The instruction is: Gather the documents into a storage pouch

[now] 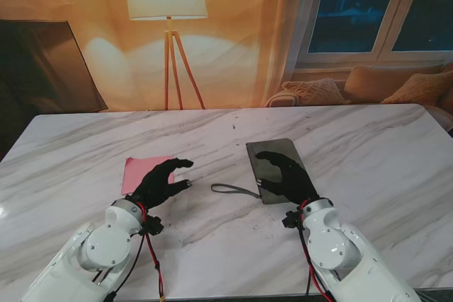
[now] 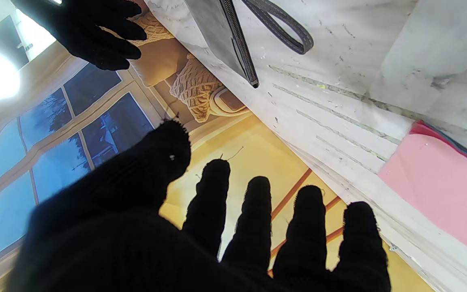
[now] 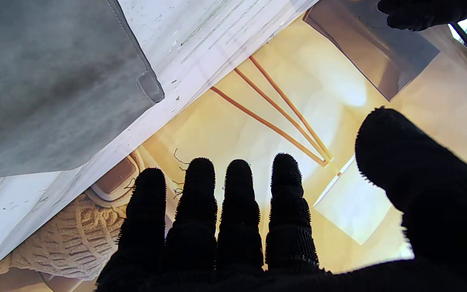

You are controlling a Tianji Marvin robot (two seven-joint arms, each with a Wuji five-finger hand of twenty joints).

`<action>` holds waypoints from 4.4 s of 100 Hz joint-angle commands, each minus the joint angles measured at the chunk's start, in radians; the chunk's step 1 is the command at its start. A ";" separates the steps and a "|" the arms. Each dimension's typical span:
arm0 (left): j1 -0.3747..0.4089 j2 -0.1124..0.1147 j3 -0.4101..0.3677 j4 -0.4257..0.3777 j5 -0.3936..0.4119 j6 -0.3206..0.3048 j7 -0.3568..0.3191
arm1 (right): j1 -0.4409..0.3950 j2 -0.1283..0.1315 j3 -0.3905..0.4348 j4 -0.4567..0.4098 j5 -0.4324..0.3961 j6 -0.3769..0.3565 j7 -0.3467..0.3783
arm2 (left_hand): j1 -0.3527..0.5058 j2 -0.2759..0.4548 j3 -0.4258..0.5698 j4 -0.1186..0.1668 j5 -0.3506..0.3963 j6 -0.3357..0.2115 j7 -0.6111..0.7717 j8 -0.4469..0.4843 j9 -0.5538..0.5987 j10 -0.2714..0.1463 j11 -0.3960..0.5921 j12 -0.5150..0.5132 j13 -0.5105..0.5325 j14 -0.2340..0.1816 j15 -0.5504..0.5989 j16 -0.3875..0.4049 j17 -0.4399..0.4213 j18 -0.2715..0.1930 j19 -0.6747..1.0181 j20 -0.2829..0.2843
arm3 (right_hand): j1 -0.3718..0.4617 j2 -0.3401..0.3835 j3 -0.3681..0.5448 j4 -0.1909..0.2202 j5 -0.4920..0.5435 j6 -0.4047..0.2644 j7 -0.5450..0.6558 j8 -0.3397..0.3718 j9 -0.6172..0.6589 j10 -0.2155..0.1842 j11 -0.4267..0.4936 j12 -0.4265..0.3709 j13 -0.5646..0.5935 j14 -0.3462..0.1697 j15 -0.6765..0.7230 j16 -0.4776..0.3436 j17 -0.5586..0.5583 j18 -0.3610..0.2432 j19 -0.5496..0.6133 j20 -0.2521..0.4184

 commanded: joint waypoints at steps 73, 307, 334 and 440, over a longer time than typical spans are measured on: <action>0.004 -0.007 0.003 0.003 -0.039 -0.006 -0.018 | 0.167 0.026 -0.073 0.058 -0.112 0.182 0.140 | -0.018 0.010 -0.028 -0.014 0.000 0.000 -0.002 0.009 0.053 0.024 0.003 0.034 0.052 0.023 0.052 0.040 0.027 0.007 0.024 0.058 | -0.022 -0.032 -0.006 0.000 -0.008 0.045 0.008 0.070 -0.078 0.011 0.019 0.041 -0.083 -0.030 0.002 0.003 -0.086 -0.080 -0.151 -0.030; -0.022 -0.005 0.038 0.018 -0.091 -0.019 -0.056 | 0.543 -0.121 -0.590 0.597 -0.086 0.606 0.045 | -0.009 0.024 -0.059 -0.014 0.010 -0.011 -0.036 -0.014 0.093 0.002 -0.051 -0.074 0.048 0.054 0.036 0.031 0.021 0.012 0.012 0.064 | 0.021 -0.192 0.115 -0.033 -0.187 -0.023 -0.381 0.282 -0.172 0.047 -0.137 0.020 -0.123 0.128 0.097 0.015 0.038 0.220 0.015 0.055; -0.022 -0.006 0.037 0.017 -0.092 -0.016 -0.055 | 0.547 -0.127 -0.596 0.616 -0.081 0.608 0.039 | -0.009 0.026 -0.060 -0.014 0.013 -0.010 -0.034 -0.014 0.097 0.003 -0.050 -0.073 0.049 0.056 0.040 0.032 0.027 0.013 0.016 0.068 | 0.158 -0.254 0.232 -0.032 -0.185 -0.044 -0.370 0.333 -0.165 0.091 0.016 0.027 0.145 0.199 0.304 0.116 0.265 0.246 0.596 -0.057; -0.024 -0.008 0.039 0.019 -0.094 -0.019 -0.049 | 0.483 -0.099 -0.541 0.521 -0.172 0.617 -0.038 | -0.006 0.028 -0.059 -0.014 0.028 -0.002 -0.027 -0.013 0.113 0.010 -0.044 -0.070 0.057 0.066 0.055 0.036 0.044 0.021 0.024 0.085 | 0.502 -0.316 0.320 -0.140 0.569 0.057 0.401 -0.075 0.753 0.144 0.349 0.205 0.720 0.156 0.764 0.107 0.844 0.116 0.914 -0.009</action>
